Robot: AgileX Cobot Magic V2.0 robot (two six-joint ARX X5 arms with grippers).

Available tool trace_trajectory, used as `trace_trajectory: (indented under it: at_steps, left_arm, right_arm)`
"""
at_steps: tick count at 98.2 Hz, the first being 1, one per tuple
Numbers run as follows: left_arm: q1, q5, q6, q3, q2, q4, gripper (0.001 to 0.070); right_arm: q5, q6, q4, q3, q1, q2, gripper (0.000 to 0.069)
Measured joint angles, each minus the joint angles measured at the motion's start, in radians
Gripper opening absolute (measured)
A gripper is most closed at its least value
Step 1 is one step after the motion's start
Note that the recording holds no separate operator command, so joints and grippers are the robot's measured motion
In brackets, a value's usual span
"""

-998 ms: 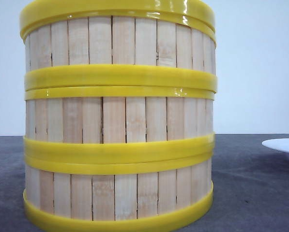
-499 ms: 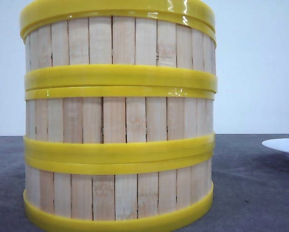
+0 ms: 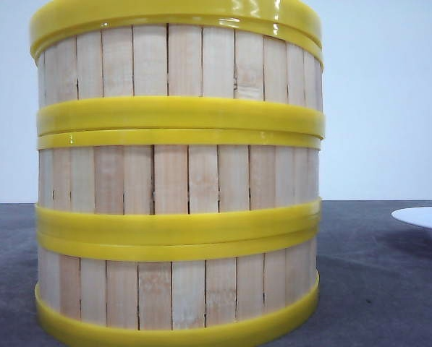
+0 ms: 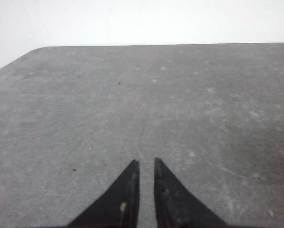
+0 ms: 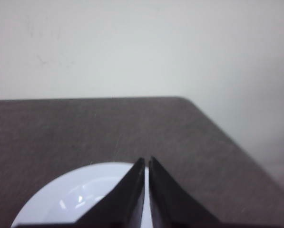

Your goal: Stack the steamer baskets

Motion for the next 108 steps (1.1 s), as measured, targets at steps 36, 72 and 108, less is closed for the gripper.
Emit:
trace_trajectory:
  at_steps: [36, 72, 108]
  left_arm:
    - [0.000, 0.000, 0.000, 0.000, 0.000, 0.000, 0.0029]
    - [0.000, 0.000, 0.000, 0.000, 0.000, 0.000, 0.0029]
    - [0.000, 0.000, 0.000, 0.000, 0.000, 0.000, 0.0029]
  right_arm:
    - [-0.048, 0.073, 0.004, -0.118, 0.001, -0.095, 0.0010]
    - [-0.072, 0.053, -0.061, -0.118, 0.006, -0.132, 0.0010]
    - [-0.099, 0.050, -0.056, -0.118, 0.009, -0.132, 0.0010]
